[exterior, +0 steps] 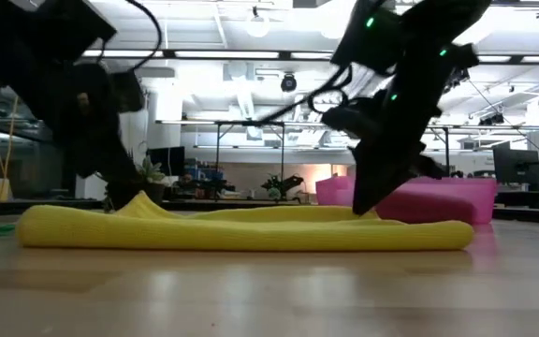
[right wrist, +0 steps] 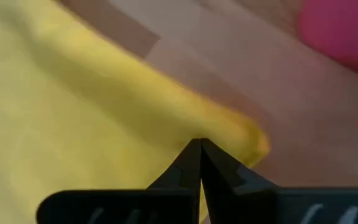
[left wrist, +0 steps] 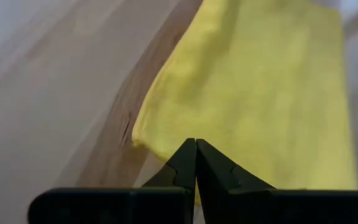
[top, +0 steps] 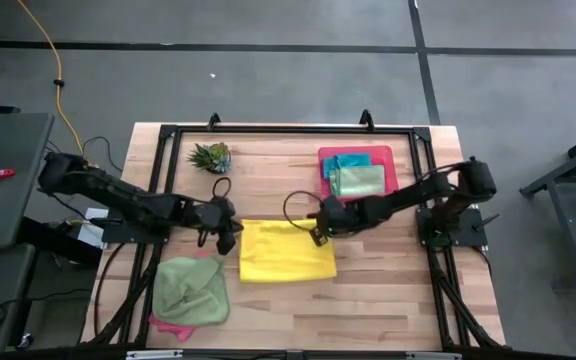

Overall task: Fold microfiber towels
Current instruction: Fold the yellow microfiber cloth

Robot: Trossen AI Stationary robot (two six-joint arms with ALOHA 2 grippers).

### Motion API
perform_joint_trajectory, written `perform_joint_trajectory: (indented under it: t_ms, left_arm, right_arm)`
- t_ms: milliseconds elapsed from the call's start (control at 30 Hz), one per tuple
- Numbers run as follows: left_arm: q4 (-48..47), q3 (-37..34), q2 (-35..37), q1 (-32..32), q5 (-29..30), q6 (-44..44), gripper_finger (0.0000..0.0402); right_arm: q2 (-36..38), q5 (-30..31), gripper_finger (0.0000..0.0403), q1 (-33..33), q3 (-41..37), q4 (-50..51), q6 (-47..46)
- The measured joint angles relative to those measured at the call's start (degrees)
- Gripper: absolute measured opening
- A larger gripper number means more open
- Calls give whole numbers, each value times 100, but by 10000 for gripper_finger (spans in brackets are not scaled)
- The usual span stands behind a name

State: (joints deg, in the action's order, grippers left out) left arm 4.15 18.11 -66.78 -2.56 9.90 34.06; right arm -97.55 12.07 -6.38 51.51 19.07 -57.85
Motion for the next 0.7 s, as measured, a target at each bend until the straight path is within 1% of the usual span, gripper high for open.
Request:
perform_joint_trajectory:
  t_ms: [100, 267, 333, 400, 533, 633, 700]
  left_arm:
    - [408, -13, -498, 57, 26, 90, 0]
    - [1408, -3, -1310, 65, 155, 257, 0]
    - [1610, -5, -1538, 65, 253, 371, 0]
    - [1692, -5, -1751, 65, 272, 348, 0]
    - [1691, 19, -2058, 61, 452, 275, 0]
    - [1670, 21, -2092, 68, 667, 219, 0]
    - [1593, 13, -1987, 78, 792, 39, 0]
  right_arm:
    - [-79, -291, 0, 134, 0, -64, 195]
    - [-75, -347, 0, 107, 1, -79, 287]
    - [-98, -422, 0, 108, 6, -75, 287]
    - [-127, -555, 0, 106, 7, -36, 265]
    - [-145, -630, 0, -14, 7, -12, 129]
    - [-203, -617, 0, -145, 16, 169, -28]
    - [-226, -609, 0, -229, 30, 283, -73]
